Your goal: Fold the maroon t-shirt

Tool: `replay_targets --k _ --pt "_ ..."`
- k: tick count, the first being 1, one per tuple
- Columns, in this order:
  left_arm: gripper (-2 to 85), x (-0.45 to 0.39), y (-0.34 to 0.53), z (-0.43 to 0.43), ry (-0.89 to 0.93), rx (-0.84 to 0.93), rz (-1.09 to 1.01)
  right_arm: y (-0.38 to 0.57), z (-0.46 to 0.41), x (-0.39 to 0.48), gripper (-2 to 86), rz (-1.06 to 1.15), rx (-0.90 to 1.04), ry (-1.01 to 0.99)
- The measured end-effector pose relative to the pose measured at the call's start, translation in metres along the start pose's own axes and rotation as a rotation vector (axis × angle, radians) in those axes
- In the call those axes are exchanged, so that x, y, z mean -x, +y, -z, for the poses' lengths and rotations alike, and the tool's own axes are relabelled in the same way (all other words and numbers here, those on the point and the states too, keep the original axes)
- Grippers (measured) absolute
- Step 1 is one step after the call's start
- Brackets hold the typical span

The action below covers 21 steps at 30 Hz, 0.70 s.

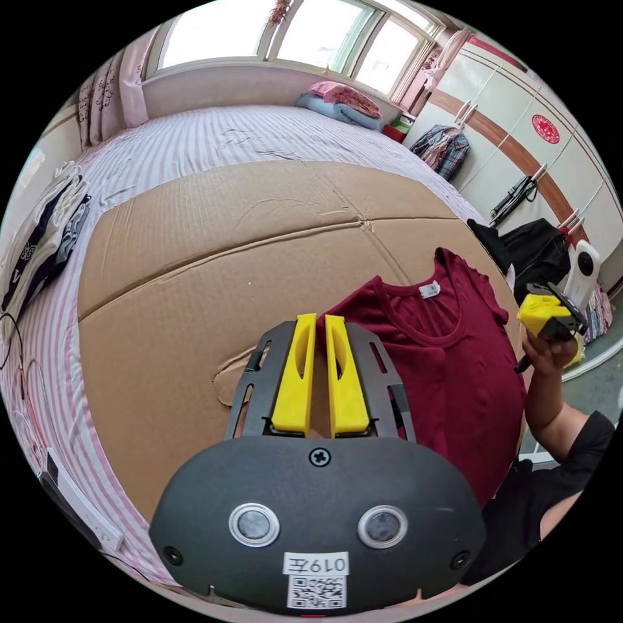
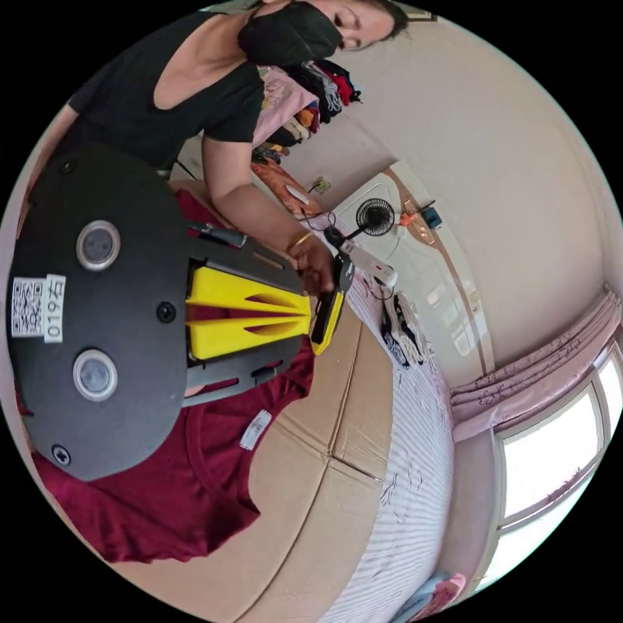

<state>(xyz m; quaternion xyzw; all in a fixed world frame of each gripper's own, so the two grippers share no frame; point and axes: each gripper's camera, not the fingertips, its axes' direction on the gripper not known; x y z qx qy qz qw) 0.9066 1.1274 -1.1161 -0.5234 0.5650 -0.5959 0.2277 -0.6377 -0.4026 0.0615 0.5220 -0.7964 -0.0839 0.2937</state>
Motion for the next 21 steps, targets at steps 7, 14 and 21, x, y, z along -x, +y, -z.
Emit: replay_targets --k 7,14,21 --pt "1.2 0.006 0.000 0.031 -0.038 -0.120 0.071 0.102 0.038 0.031 -0.7 0.031 -0.065 -0.130" --pt "1.8 0.001 -0.015 0.026 0.011 -0.042 0.074 0.162 0.059 0.074 -0.9 0.027 -0.079 0.081" --pt "2.2 -0.013 -0.039 0.019 -0.007 0.008 0.070 0.203 0.058 0.114 -1.0 0.094 0.015 0.275"
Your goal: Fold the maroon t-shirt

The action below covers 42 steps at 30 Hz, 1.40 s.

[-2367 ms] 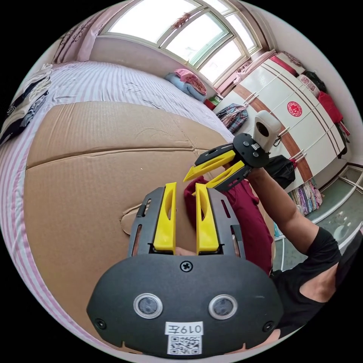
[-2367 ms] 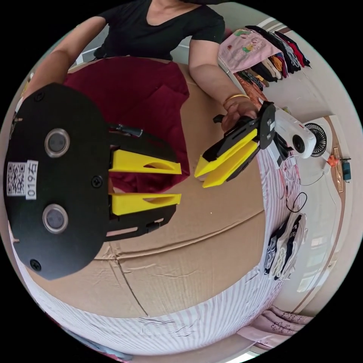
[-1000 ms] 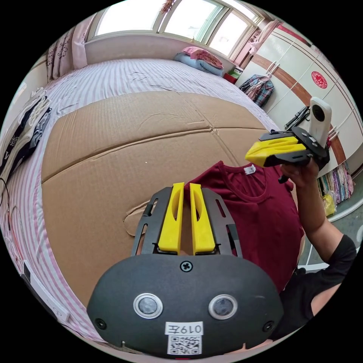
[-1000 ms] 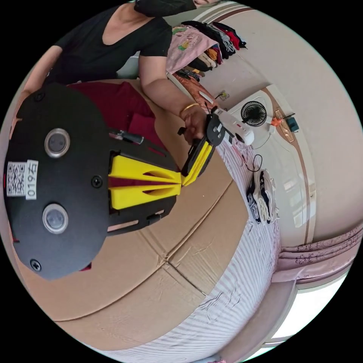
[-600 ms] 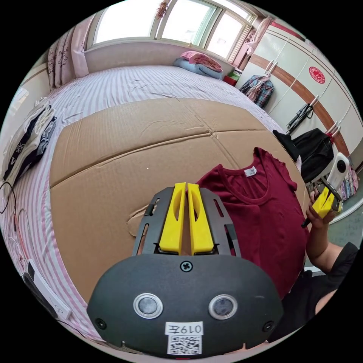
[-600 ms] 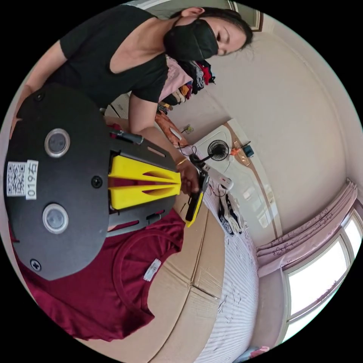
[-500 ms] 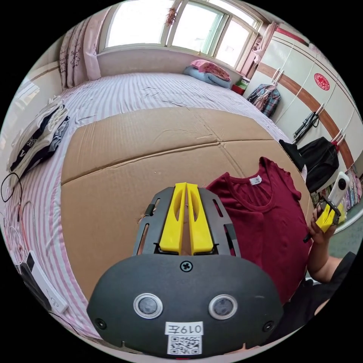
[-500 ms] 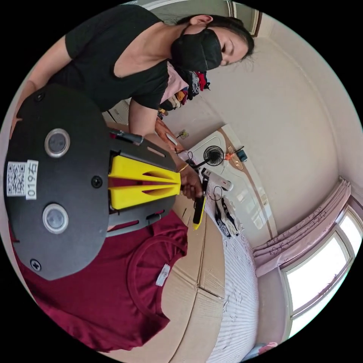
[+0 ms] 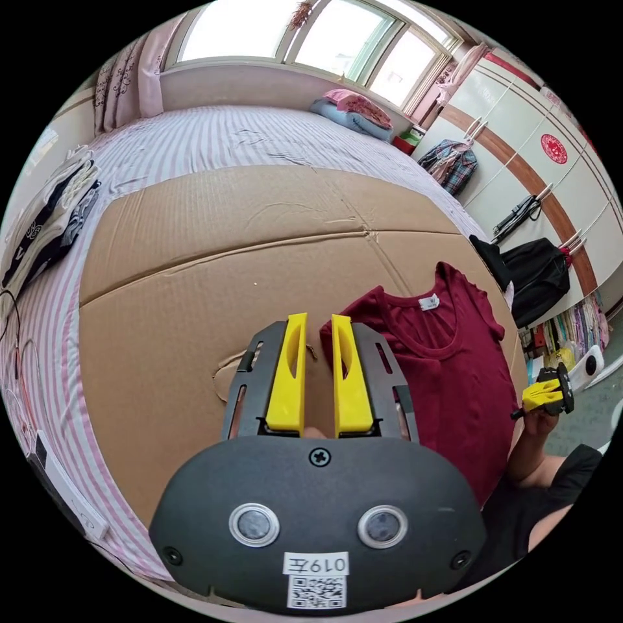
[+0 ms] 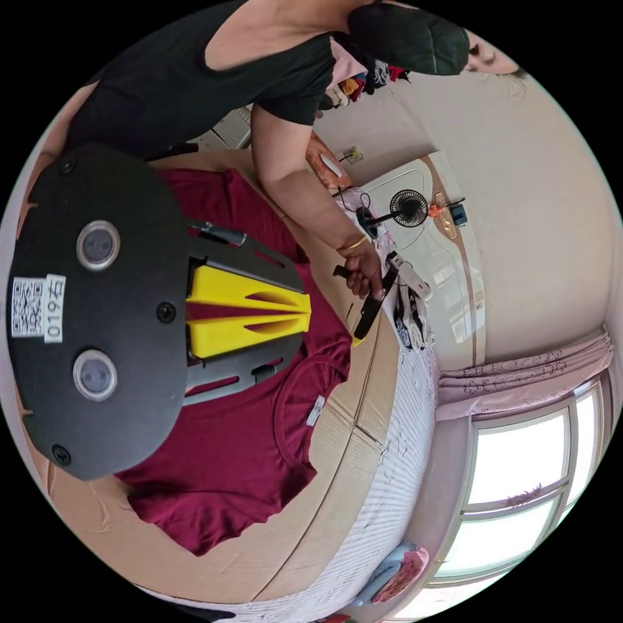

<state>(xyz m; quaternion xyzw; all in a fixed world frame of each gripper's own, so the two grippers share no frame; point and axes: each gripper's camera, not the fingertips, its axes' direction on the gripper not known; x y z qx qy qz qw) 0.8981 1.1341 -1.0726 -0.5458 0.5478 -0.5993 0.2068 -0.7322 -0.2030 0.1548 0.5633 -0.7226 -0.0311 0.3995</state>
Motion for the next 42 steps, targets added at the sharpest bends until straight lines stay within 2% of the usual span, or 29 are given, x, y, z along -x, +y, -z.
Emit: replay_targets --k 8,14,20,22,26,32,38,42 --pt "1.0 -0.018 -0.023 0.006 -0.035 -0.025 -0.055 0.055 0.034 0.014 -1.0 -0.050 -0.043 0.046" --pt "1.4 -0.026 -0.047 0.011 -0.097 -0.023 -0.006 0.089 0.054 0.018 -1.0 -0.093 -0.063 0.065" --pt "4.3 -0.022 -0.077 0.023 0.089 -0.024 0.011 0.112 0.073 0.025 -1.0 -0.087 -0.050 0.150" --pt "5.3 -0.029 -0.090 0.027 0.028 0.008 -0.009 0.118 0.080 0.027 -1.0 -0.077 -0.045 0.179" --pt "5.5 -0.045 -0.133 0.018 -0.050 0.180 -0.095 0.135 0.096 0.027 -1.0 -0.084 -0.073 0.192" --pt "4.8 -0.054 -0.183 0.013 0.030 0.292 -0.129 0.156 0.112 0.017 -1.0 -0.135 -0.138 0.150" --pt "3.9 -0.066 -0.225 -0.001 0.035 0.431 -0.156 0.163 0.129 0.006 -1.0 -0.168 -0.208 0.112" --pt "2.6 -0.083 -0.253 -0.009 -0.028 0.512 -0.183 0.162 0.130 0.001 -1.0 -0.173 -0.218 0.099"
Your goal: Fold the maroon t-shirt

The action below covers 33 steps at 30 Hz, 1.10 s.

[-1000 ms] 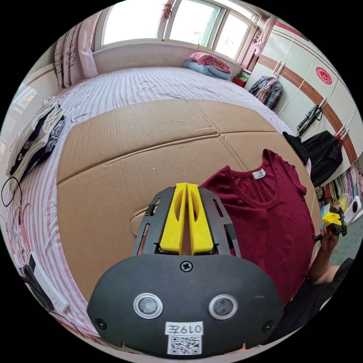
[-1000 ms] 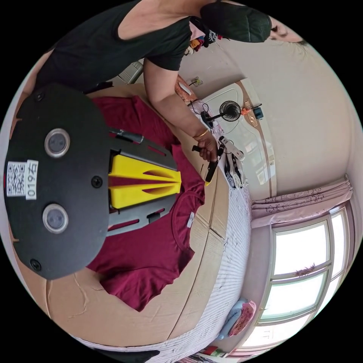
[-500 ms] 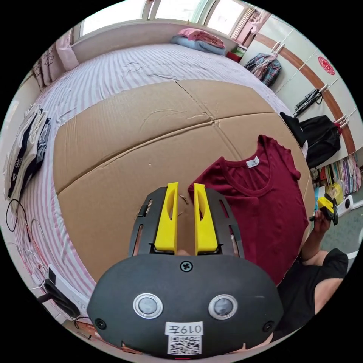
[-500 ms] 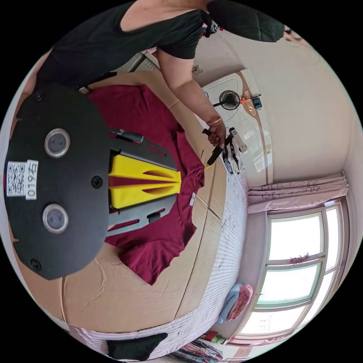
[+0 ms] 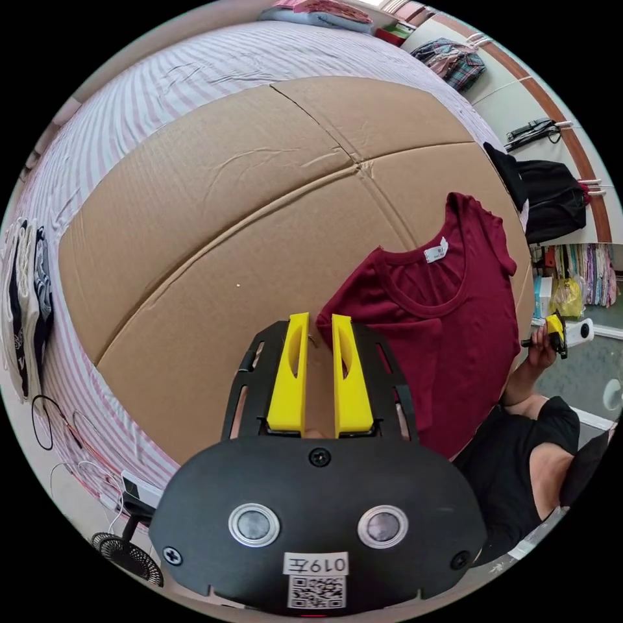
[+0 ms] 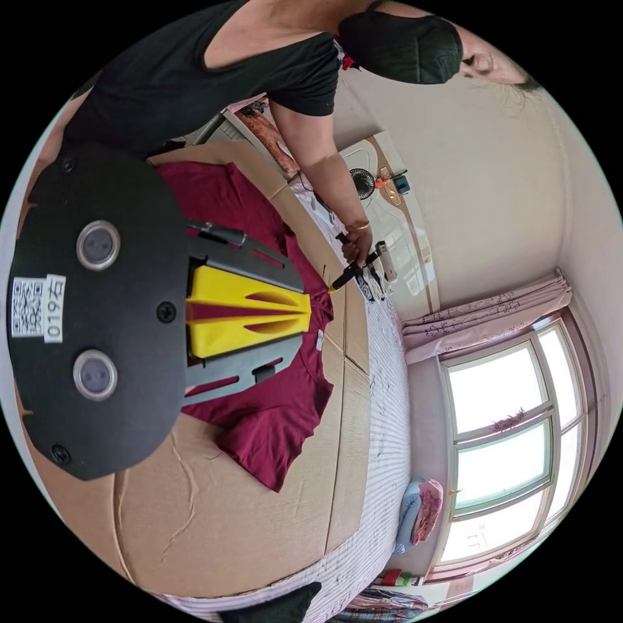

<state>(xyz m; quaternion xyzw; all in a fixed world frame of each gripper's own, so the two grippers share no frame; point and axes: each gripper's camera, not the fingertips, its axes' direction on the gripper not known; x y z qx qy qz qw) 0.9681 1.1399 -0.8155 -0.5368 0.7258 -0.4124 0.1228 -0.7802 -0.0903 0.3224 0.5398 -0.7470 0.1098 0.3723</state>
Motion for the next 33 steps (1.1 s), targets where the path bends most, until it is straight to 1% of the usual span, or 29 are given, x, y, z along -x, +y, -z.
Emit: replay_targets --k 5,13,18,19,21,22,24,26,27,28,31,33 --pt "1.4 -0.013 -0.021 0.009 -0.005 0.026 -0.046 -0.013 -0.002 -0.003 -1.0 0.002 0.002 0.003" --pt "1.1 -0.020 -0.029 0.026 -0.040 -0.025 0.038 -0.043 -0.021 0.000 -1.0 0.011 0.062 0.042" --pt "1.5 -0.038 -0.033 0.040 -0.139 -0.038 0.054 -0.082 -0.039 0.001 -1.0 0.085 0.175 -0.039" --pt "1.5 -0.040 -0.033 0.043 -0.148 -0.050 0.058 -0.096 -0.043 0.000 -1.0 0.127 0.199 -0.038" --pt "1.6 -0.048 -0.031 0.058 -0.225 -0.094 0.065 -0.120 -0.052 -0.003 -0.9 0.179 0.231 0.014" --pt "1.7 -0.051 -0.031 0.062 -0.233 -0.114 0.053 -0.138 -0.062 -0.005 -0.9 0.209 0.256 0.028" --pt "2.3 -0.069 -0.034 0.073 -0.161 -0.183 -0.045 -0.167 -0.086 -0.012 -0.8 0.222 0.284 0.007" --pt "3.1 -0.084 -0.042 0.074 -0.141 -0.187 -0.114 -0.204 -0.128 -0.021 -0.5 0.234 0.305 -0.081" --pt "3.7 -0.093 -0.047 0.072 -0.159 -0.183 -0.148 -0.212 -0.139 -0.023 -0.4 0.235 0.308 -0.092" --pt "4.0 -0.097 -0.050 0.070 -0.170 -0.177 -0.164 -0.228 -0.164 -0.026 -0.1 0.255 0.332 -0.096" --pt "5.6 -0.107 -0.062 0.060 -0.198 -0.139 -0.211 -0.259 -0.227 -0.029 0.9 0.281 0.407 -0.023" --pt "6.3 -0.104 -0.065 0.059 -0.176 -0.152 -0.223 -0.273 -0.258 -0.030 2.5 0.308 0.463 -0.058"
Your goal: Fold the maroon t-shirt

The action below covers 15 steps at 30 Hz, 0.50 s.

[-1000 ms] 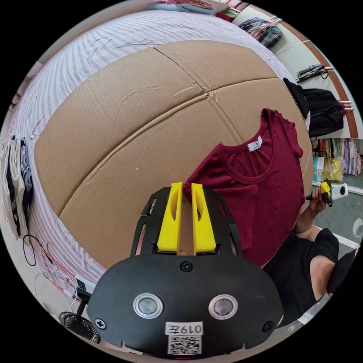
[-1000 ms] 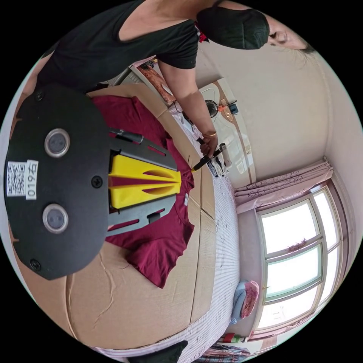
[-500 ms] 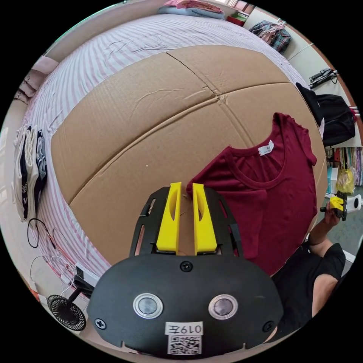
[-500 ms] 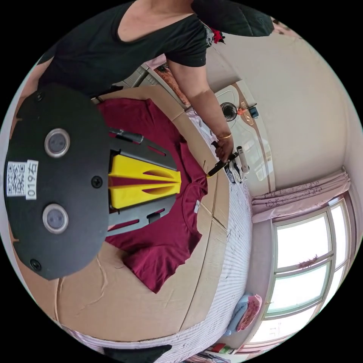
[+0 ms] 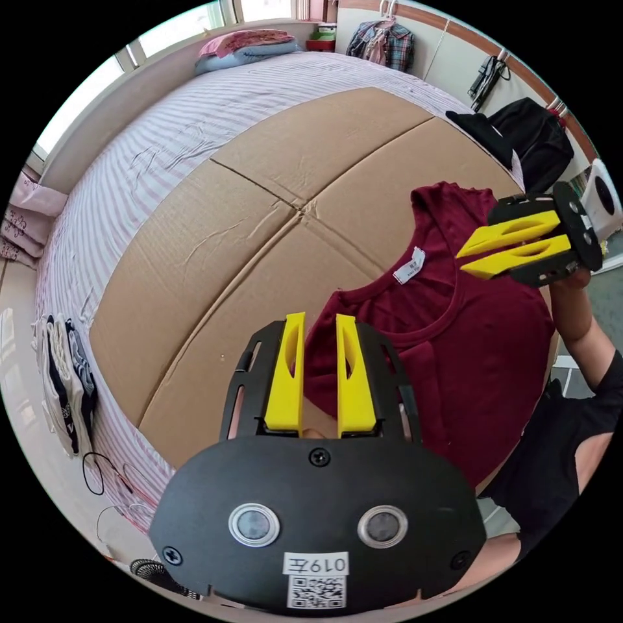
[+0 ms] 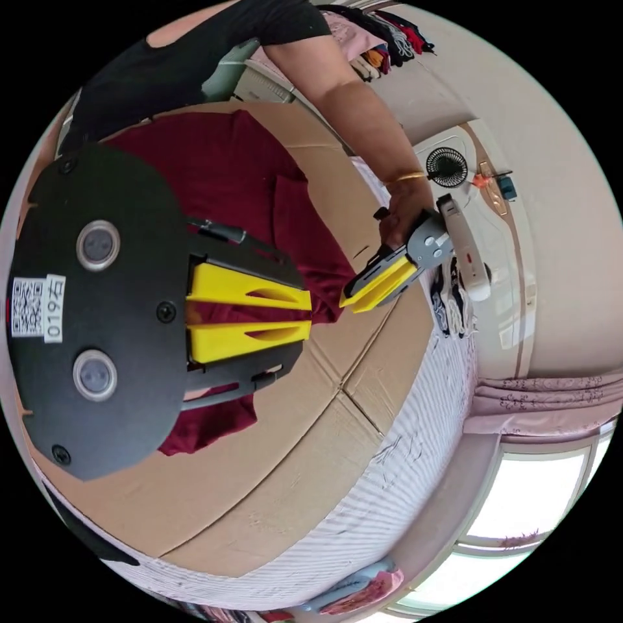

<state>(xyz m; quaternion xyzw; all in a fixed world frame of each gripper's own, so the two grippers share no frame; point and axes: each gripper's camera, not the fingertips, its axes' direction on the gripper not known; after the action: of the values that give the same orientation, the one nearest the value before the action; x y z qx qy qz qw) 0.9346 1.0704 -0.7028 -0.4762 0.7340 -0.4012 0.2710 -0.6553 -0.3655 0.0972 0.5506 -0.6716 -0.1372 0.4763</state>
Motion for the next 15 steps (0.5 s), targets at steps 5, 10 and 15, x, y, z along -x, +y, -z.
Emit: replay_targets --k 5,10,15 --pt "6.8 0.007 0.000 0.004 0.078 -0.052 -0.024 -0.056 -0.039 -0.038 0.4 -0.031 0.075 -0.101" --pt "5.8 0.006 -0.003 -0.004 0.068 -0.010 -0.050 -0.096 -0.061 -0.057 0.8 -0.028 0.141 -0.116" --pt "3.2 0.002 0.000 -0.005 0.074 -0.008 -0.069 -0.125 -0.079 -0.063 4.1 0.001 0.192 -0.103"
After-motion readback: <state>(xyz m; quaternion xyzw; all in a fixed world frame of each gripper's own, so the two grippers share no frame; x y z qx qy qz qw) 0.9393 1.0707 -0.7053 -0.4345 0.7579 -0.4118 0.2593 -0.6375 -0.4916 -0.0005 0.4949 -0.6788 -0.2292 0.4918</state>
